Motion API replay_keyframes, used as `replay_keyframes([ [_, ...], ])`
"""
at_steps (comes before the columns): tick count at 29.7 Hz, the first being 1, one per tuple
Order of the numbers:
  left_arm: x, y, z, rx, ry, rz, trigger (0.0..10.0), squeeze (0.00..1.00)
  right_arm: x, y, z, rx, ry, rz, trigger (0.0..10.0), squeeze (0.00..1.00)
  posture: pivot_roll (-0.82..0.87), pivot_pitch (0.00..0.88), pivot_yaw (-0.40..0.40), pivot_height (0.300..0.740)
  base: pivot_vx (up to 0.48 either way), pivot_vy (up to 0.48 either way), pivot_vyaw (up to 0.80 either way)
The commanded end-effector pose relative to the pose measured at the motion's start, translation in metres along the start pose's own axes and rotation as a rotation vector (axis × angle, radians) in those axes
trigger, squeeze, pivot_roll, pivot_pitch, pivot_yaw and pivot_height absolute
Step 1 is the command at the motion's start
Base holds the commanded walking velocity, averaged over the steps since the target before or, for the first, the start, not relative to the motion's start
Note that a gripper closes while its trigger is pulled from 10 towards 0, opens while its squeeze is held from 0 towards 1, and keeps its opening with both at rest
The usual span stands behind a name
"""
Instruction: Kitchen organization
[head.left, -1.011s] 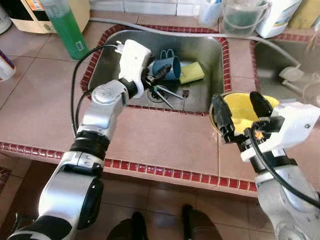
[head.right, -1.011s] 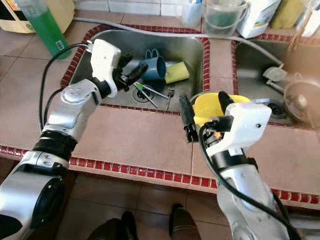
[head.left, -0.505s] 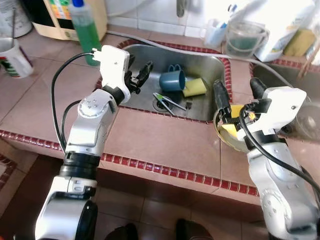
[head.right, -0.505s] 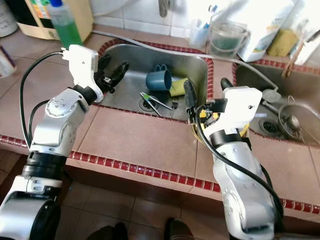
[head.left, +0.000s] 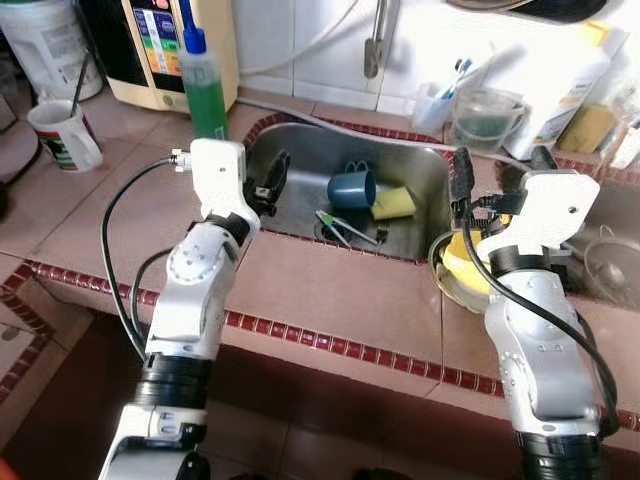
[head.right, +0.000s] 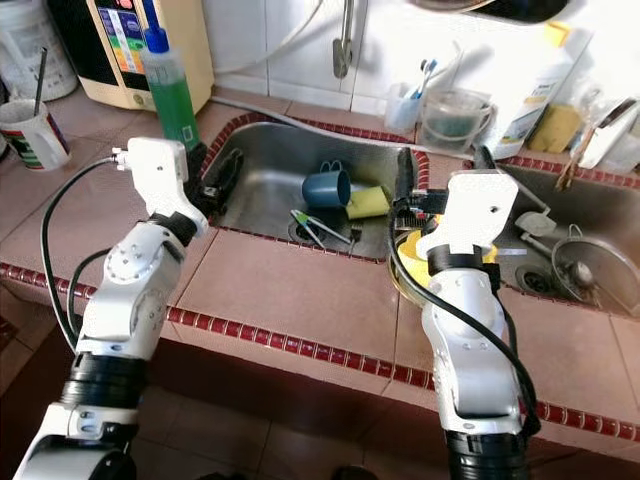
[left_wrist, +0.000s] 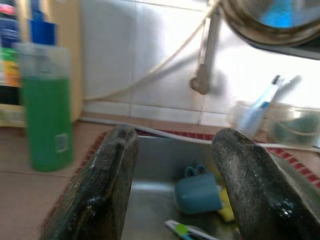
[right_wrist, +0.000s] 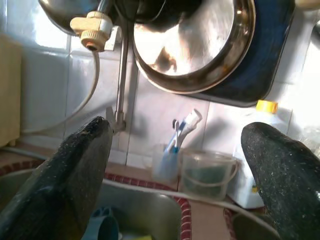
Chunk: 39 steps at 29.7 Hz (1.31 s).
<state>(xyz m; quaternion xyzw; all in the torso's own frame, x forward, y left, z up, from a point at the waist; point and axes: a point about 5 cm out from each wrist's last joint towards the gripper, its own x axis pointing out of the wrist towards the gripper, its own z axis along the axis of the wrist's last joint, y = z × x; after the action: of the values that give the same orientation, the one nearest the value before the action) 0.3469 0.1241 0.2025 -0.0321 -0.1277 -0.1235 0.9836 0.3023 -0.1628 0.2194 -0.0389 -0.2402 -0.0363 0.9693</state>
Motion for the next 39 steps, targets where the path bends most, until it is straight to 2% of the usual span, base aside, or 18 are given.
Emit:
replay_keyframes([
  [1, -0.005, 0.005, -0.003, 0.016, -0.003, 0.034, 10.0, 0.0, 0.004, 0.0, -0.003, -0.011, -0.021, -0.023, 10.0, 0.0, -0.21, 0.0, -0.036, 0.732, 0.0, 0.0, 0.0],
  [3, -0.006, 0.006, -0.004, 0.012, -0.002, 0.045, 10.0, 0.0, 0.004, 0.001, -0.004, -0.012, -0.02, -0.024, 10.0, 0.0, -0.21, 0.0, -0.036, 0.732, 0.0, 0.0, 0.0],
  [4, -0.008, 0.009, -0.008, 0.042, 0.01, 0.049, 10.0, 0.0, 0.004, 0.003, -0.007, -0.019, -0.018, -0.022, 10.0, 0.0, -0.21, 0.0, -0.036, 0.732, 0.0, 0.0, 0.0],
  [9, -0.008, 0.01, -0.01, 0.006, 0.016, 0.041, 10.0, 0.0, 0.005, 0.01, -0.015, -0.053, -0.009, 0.003, 10.0, 0.0, -0.19, 0.0, -0.044, 0.732, 0.0, 0.0, 0.0],
  [19, -0.01, 0.007, -0.008, -0.038, 0.006, 0.068, 10.0, 0.0, 0.002, 0.013, -0.026, -0.031, 0.016, 0.022, 10.0, 0.0, -0.18, 0.0, -0.044, 0.732, 0.0, 0.0, 0.0],
  [24, -0.007, 0.008, -0.006, -0.058, 0.024, 0.091, 10.0, 0.0, 0.004, 0.016, -0.03, -0.033, 0.031, 0.026, 10.0, 0.0, -0.18, 0.0, -0.043, 0.732, 0.0, 0.0, -0.8],
  [35, -0.006, 0.006, 0.0, -0.035, 0.011, 0.066, 10.0, 0.0, 0.009, 0.014, -0.03, -0.04, 0.032, 0.031, 10.0, 0.0, -0.18, 0.001, -0.055, 0.732, 0.0, 0.0, -0.8],
  [39, -0.006, 0.006, 0.004, -0.073, -0.014, 0.062, 10.0, 0.0, 0.011, 0.014, -0.029, -0.043, 0.027, 0.032, 10.0, 0.0, -0.18, 0.002, -0.057, 0.732, 0.0, -0.321, -0.8],
])
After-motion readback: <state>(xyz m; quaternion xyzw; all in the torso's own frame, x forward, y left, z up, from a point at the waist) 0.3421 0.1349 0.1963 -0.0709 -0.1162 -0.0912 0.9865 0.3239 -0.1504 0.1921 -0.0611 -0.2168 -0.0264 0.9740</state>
